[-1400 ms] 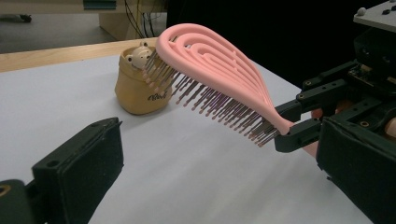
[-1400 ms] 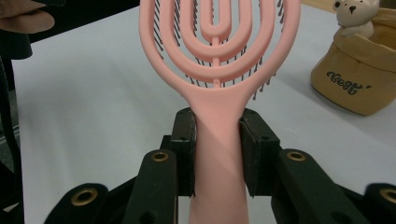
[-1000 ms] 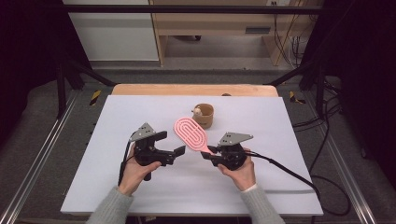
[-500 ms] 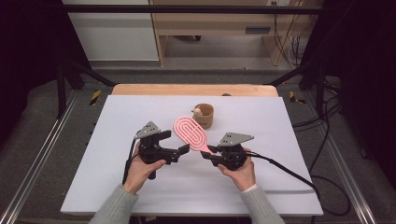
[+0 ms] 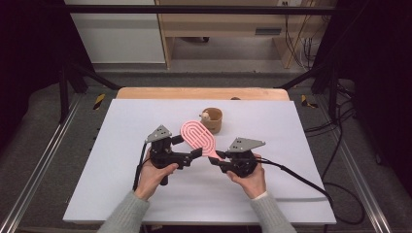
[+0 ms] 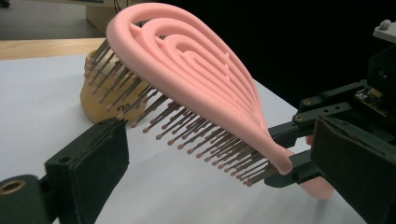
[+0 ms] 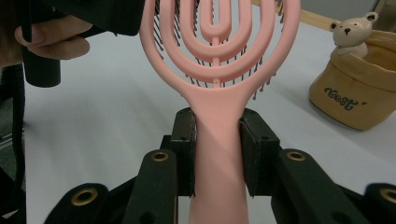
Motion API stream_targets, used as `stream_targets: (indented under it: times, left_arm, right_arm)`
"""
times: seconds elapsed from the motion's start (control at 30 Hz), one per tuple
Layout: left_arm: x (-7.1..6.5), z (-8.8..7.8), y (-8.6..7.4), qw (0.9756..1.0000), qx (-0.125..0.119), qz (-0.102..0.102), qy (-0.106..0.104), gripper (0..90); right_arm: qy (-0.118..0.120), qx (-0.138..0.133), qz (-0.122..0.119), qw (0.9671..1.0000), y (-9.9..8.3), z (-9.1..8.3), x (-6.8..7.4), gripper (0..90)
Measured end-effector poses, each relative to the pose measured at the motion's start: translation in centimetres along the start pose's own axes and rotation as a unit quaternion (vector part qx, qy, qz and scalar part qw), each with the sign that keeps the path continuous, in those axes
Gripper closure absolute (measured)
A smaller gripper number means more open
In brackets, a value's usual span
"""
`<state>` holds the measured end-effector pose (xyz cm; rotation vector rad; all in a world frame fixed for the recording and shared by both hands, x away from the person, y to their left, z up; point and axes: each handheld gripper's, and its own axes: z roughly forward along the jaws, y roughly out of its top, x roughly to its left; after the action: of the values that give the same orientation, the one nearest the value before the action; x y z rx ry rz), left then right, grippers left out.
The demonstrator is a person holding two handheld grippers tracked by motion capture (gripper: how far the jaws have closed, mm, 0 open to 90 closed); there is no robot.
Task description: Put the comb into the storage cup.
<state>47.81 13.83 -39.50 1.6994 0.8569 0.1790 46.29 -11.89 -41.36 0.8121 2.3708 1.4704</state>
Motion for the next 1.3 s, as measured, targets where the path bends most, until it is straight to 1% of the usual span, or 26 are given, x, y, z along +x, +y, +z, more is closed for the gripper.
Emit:
stream_targets:
  times: [0.1,0.17,0.2,0.23,0.33,0.37,0.57,0.83,1.03,1.17,1.3]
  left_arm:
    - [-0.03,0.25,0.02,0.9999,-0.007,-0.008,-0.003,7.8]
    - [-0.03,0.39,0.02,0.9998,-0.012,-0.014,-0.004,11.2]
    - [-0.02,0.43,0.03,0.9998,-0.013,-0.016,-0.006,13.5]
    - [-0.04,0.48,0.03,0.9997,-0.015,-0.017,-0.002,15.0]
    - [-0.01,0.52,0.05,0.9996,-0.021,-0.022,0.000,23.2]
    - [0.02,0.52,0.08,0.9994,-0.024,-0.025,0.000,24.4]
    - [0.04,0.67,0.11,0.9992,-0.023,-0.034,-0.002,34.3]
    - [0.10,0.64,0.14,0.9987,-0.018,-0.047,-0.007,39.9]
    - [-0.15,0.64,0.19,0.9983,-0.024,-0.052,-0.006,44.2]
    - [-0.30,0.54,0.29,0.9982,-0.027,-0.053,-0.005,47.8]
    - [-0.55,0.49,0.36,0.9980,-0.032,-0.054,-0.009,51.2]
  right_arm:
    - [0.001,0.000,-0.001,1.0000,-0.02,0.02,0.00,69.6]
    - [0.001,-0.001,-0.001,1.0000,-0.02,0.02,0.02,69.6]
    - [0.001,-0.001,-0.002,1.0000,-0.01,0.01,0.02,69.5]
    - [0.001,-0.002,-0.002,1.0000,-0.01,0.00,0.03,69.6]
    - [0.001,-0.005,-0.003,1.0000,0.02,-0.06,0.03,69.6]
    - [0.002,-0.004,-0.003,1.0000,0.02,-0.06,0.03,69.5]
    - [0.003,-0.007,-0.005,1.0000,0.02,-0.08,0.07,69.5]
    - [0.002,-0.008,-0.010,0.9999,-0.07,0.08,0.10,69.5]
    - [-0.003,-0.010,-0.018,0.9998,-0.11,0.11,0.09,69.5]
    - [-0.002,-0.010,-0.019,0.9998,-0.14,0.18,0.10,69.7]
    - [-0.001,-0.011,-0.020,0.9997,-0.15,0.22,0.11,70.0]
